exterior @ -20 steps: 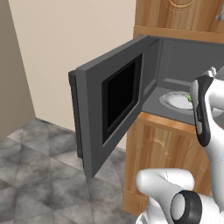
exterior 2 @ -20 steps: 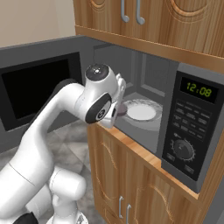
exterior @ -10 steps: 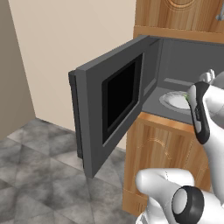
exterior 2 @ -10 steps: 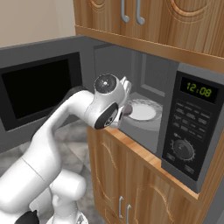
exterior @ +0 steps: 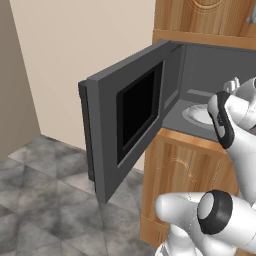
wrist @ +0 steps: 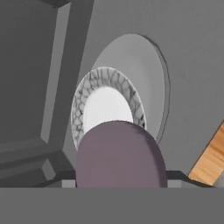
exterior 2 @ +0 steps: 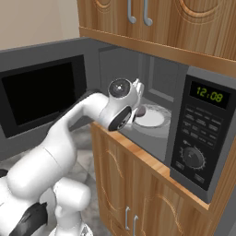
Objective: Pick the eggplant from the counter and place it in the microwave. Then turn on the microwave.
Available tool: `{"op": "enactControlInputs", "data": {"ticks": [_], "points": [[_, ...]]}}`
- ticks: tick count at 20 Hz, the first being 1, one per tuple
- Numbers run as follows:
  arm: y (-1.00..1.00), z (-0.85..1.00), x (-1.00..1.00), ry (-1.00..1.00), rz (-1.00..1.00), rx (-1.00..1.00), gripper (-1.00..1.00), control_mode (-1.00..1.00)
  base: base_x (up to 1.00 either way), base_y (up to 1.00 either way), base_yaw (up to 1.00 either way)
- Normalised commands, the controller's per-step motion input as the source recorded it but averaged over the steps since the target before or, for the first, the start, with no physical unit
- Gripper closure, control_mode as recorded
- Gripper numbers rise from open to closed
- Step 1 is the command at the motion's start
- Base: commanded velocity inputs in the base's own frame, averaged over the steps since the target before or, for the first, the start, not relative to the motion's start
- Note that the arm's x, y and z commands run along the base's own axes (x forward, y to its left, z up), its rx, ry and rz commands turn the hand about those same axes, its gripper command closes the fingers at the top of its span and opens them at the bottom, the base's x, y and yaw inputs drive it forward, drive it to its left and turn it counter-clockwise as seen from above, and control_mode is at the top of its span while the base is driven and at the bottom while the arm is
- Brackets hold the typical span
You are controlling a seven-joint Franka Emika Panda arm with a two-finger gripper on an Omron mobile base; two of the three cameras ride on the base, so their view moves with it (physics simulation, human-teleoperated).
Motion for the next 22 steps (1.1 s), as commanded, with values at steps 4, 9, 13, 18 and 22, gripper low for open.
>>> {"op": "enactControlInputs", "data": {"ticks": [4, 9, 13, 18, 22], "points": [[-0.08, -0.05, 0.4, 0.0, 0.0, 0.0, 1.0, -1.0, 0.0, 0.0, 0.0], [-0.11, -0.16, 0.29, 0.0, 0.0, 0.0, 1.0, -1.0, 0.0, 0.0, 0.0], [-0.11, -0.21, 0.22, 0.0, 0.0, 0.0, 1.0, -1.0, 0.0, 0.0, 0.0], [-0.07, -0.19, 0.23, 0.0, 0.0, 0.0, 1.0, -1.0, 0.0, 0.0, 0.0], [-0.04, -0.15, 0.25, 0.0, 0.0, 0.0, 1.0, -1.0, 0.0, 0.0, 0.0]]}}
